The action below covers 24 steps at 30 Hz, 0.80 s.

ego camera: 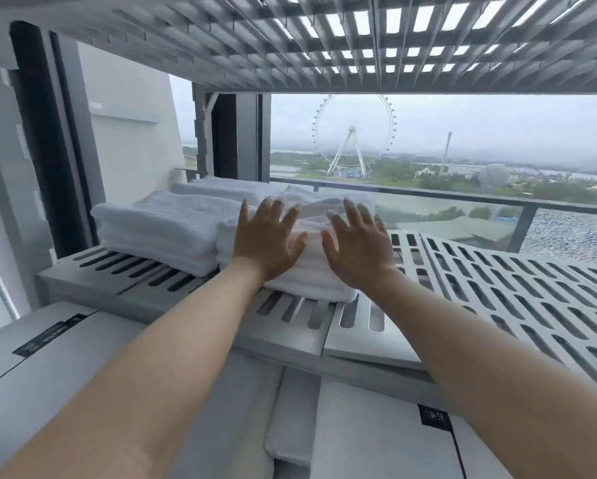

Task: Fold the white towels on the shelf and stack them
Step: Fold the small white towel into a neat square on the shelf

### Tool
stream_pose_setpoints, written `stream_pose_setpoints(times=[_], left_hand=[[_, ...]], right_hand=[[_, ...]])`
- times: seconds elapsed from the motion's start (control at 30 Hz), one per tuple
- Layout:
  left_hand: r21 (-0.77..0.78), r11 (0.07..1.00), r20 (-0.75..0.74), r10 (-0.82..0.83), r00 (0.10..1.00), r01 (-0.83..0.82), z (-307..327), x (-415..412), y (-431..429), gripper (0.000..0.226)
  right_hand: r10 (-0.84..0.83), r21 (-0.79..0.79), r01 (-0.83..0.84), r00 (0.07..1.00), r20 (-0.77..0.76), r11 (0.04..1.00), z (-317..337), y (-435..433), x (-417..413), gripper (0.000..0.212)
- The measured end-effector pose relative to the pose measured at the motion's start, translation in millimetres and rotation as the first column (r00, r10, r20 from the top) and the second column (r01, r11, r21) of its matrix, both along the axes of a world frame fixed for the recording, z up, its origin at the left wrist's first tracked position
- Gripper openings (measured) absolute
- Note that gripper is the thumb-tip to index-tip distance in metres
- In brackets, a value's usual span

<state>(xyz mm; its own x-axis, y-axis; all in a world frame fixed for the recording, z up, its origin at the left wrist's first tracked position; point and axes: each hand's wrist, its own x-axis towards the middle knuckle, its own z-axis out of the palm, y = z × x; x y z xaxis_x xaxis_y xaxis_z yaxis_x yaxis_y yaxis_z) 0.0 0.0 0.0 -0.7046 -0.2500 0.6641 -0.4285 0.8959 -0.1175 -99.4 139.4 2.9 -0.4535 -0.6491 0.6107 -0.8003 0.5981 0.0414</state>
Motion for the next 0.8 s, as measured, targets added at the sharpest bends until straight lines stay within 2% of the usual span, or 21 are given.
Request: stream_pose_setpoints(times=[0.2, 0.37, 0.5, 0.57, 0.73, 0.8], left_hand=[[-0.065, 0.995, -0.024, -0.082, 0.996, 0.080, 1.1, -7.0, -16.4, 0.056], [-0.093, 0.972, 0.039, -0.211, 0.977, 0.214, 7.5, -8.0, -21.5, 0.058], [-0.214, 0.894, 0.160, -0.365, 0.917, 0.393, 4.7, 3.1, -31.0, 0.057], [-0.256, 0.856, 0.186, -0.412, 0.892, 0.448, 2.7, 6.5, -40.3, 0.056], [-0.183, 0.862, 0.186, -0.442, 0.877, 0.473, 7.5, 6.5, -56.2, 0.050], [-0.177, 0.860, 0.209, -0.442, 0.872, 0.478, 6.1, 4.4, -60.5, 0.051]], right_hand=[[-0.022, 0.014, 0.023, 0.999, -0.036, 1.000, 0.5, -16.5, 1.6, 0.055], [-0.061, 0.060, 0.062, 0.998, -0.028, 0.996, 3.0, -9.3, 3.4, 0.057], [0.022, 0.126, -0.020, 1.000, -0.014, 0.992, -1.9, 1.0, 4.4, 0.062], [0.011, 0.161, -0.008, 1.000, -0.018, 0.987, -7.7, 3.3, 5.7, 0.065], [-0.035, 0.123, 0.033, 0.999, 0.015, 0.992, -7.4, -3.4, 8.4, 0.066], [-0.013, 0.066, 0.007, 0.994, 0.105, 0.998, -7.4, -4.4, 7.7, 0.068]])
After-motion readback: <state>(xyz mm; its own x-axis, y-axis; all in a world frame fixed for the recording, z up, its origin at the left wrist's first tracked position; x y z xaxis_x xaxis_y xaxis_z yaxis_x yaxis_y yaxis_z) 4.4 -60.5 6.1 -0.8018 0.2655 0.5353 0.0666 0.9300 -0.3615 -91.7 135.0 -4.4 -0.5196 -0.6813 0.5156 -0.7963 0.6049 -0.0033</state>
